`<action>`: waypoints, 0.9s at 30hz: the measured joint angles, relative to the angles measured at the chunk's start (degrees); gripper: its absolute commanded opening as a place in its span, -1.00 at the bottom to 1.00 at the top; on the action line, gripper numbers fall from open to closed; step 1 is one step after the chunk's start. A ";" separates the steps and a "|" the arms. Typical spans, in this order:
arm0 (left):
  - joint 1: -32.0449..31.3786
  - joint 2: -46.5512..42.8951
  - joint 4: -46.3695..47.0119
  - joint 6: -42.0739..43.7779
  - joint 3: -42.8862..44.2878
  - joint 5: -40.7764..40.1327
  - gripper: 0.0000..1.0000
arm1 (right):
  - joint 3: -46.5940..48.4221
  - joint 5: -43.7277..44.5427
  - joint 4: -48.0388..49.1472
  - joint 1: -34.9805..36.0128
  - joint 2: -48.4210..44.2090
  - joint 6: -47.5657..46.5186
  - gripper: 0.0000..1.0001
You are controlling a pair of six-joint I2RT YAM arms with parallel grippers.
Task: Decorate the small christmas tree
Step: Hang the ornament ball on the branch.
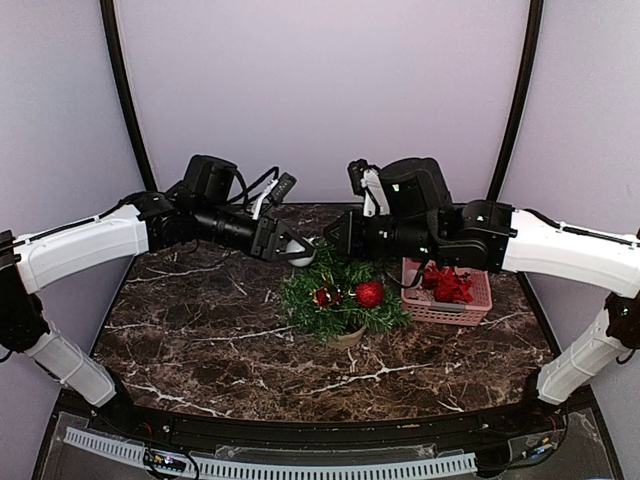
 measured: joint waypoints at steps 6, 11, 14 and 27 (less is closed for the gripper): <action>0.15 0.00 0.57 -0.44 0.00 0.00 -0.14 | 0.00 0.00 0.79 0.00 -0.52 -0.02 -1.00; 0.31 0.00 0.72 -0.87 0.00 0.02 -0.14 | 0.00 0.09 0.52 0.00 -0.61 0.00 -1.00; 0.33 0.07 0.74 -1.11 0.00 0.28 -0.14 | 0.00 0.35 -0.09 0.00 -0.59 0.15 -1.00; 0.35 1.66 0.74 -1.60 0.00 1.09 -0.14 | 0.04 1.70 -2.43 0.00 -0.31 1.03 -1.00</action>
